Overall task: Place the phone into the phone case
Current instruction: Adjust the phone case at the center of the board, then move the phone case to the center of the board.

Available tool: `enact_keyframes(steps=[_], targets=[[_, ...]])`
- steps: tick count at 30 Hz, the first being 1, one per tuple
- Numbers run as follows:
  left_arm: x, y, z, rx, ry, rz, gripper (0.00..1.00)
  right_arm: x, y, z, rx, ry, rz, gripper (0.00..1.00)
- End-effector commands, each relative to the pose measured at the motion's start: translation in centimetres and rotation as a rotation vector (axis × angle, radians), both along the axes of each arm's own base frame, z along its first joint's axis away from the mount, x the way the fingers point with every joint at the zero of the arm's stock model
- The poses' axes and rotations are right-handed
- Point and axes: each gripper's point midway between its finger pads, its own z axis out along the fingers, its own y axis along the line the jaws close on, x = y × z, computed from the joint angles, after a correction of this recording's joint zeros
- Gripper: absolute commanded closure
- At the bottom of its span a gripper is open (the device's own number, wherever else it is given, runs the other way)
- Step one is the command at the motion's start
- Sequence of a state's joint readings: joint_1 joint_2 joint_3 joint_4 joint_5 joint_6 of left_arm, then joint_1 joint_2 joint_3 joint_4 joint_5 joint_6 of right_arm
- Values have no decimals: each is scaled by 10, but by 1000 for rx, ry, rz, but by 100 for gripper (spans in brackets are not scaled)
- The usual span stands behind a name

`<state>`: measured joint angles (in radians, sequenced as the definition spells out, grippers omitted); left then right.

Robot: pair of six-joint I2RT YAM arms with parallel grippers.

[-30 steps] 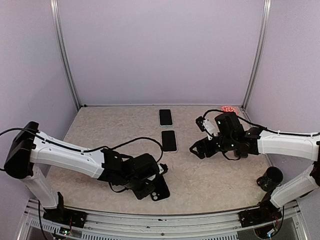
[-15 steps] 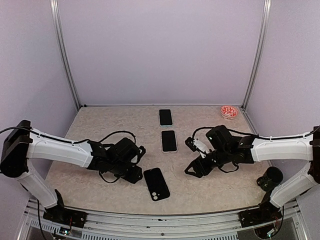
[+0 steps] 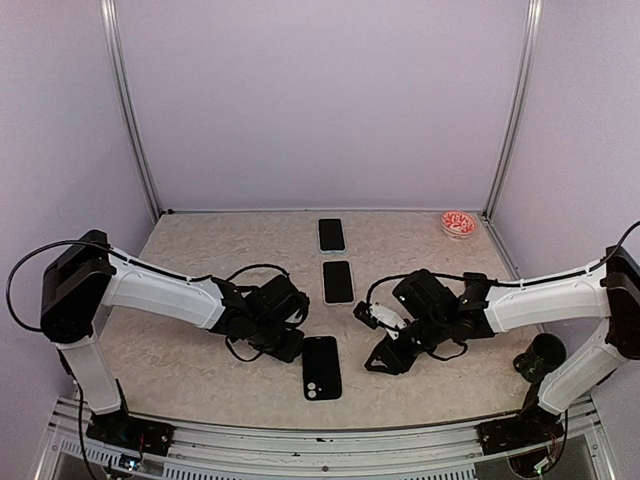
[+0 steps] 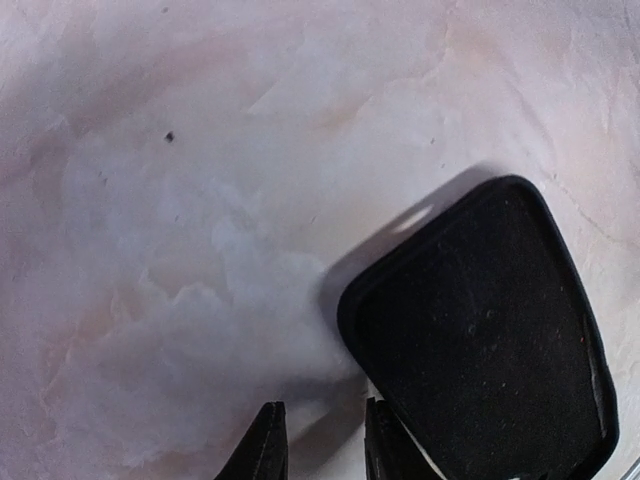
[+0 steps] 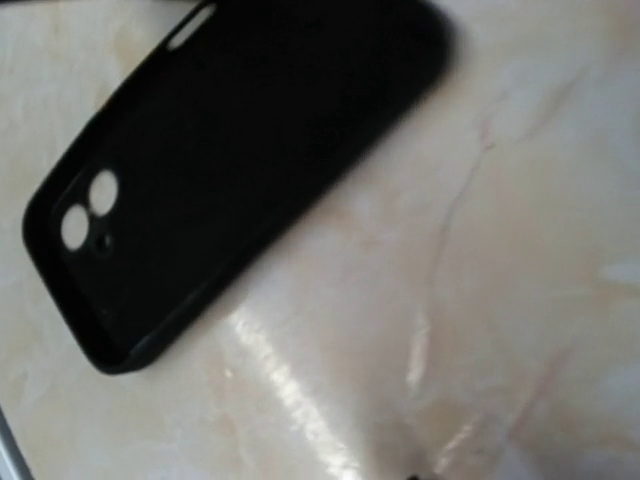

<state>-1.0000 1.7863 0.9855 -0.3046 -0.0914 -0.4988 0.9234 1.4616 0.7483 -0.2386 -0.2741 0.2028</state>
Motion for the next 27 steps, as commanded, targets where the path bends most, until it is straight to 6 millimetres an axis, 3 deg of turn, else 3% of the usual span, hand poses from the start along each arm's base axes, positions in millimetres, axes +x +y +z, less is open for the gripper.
enact_keyframes(steps=[1,7,10,14,19,21,27], targets=[[13,-23,3,-30,-10,-27,72,-11,9,-3,-5,13,50,64],[25,-70,15,-147,2,-93,72,-25,9,-7,-23,13,100,65],[30,-77,14,-149,2,-90,71,-34,7,-8,-35,13,124,65],[49,-50,20,-116,-43,9,70,-46,8,-10,-44,20,162,66],[65,-4,63,-162,-125,139,66,-65,9,-21,-64,61,213,67],[68,11,88,-192,-169,179,62,-73,12,-24,-70,70,238,67],[73,49,125,-238,-242,279,41,-76,25,-33,-94,77,271,68]])
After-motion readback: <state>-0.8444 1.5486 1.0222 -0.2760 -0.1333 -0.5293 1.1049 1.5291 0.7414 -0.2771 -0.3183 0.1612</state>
